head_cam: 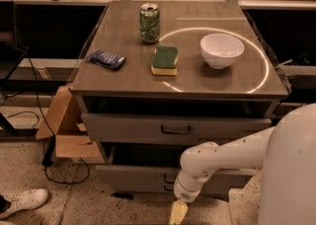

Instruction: Open middle drawer

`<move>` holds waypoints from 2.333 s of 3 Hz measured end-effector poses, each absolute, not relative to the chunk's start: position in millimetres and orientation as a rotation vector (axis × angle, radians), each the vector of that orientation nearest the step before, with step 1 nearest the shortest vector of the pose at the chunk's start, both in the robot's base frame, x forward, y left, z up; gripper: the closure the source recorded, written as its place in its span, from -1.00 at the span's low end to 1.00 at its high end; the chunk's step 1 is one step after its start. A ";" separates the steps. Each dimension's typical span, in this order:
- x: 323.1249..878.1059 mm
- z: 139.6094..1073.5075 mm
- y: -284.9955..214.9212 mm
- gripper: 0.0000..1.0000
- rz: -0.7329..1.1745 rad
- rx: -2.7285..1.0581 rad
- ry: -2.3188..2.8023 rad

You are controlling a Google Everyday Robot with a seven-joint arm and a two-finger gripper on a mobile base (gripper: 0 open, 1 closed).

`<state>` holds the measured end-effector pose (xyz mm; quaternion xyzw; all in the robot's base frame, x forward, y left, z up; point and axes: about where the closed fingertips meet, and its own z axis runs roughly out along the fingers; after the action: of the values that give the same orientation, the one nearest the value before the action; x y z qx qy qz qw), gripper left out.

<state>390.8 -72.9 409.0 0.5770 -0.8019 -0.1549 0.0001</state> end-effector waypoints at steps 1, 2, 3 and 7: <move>390.0 408.5 -72.1 -1.00 -0.489 1.815 -2.513; 387.1 404.3 -70.8 -1.00 -0.495 1.812 -2.499; 387.3 402.5 -70.3 -1.00 -0.492 1.818 -2.488; 361.4 414.6 -79.2 -1.00 -0.591 1.865 -2.427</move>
Offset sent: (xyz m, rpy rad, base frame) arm -0.0239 0.0010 -0.0492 -0.0182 0.1027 0.0481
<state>361.4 -79.2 414.6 0.5982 -0.7785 -0.1897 0.0119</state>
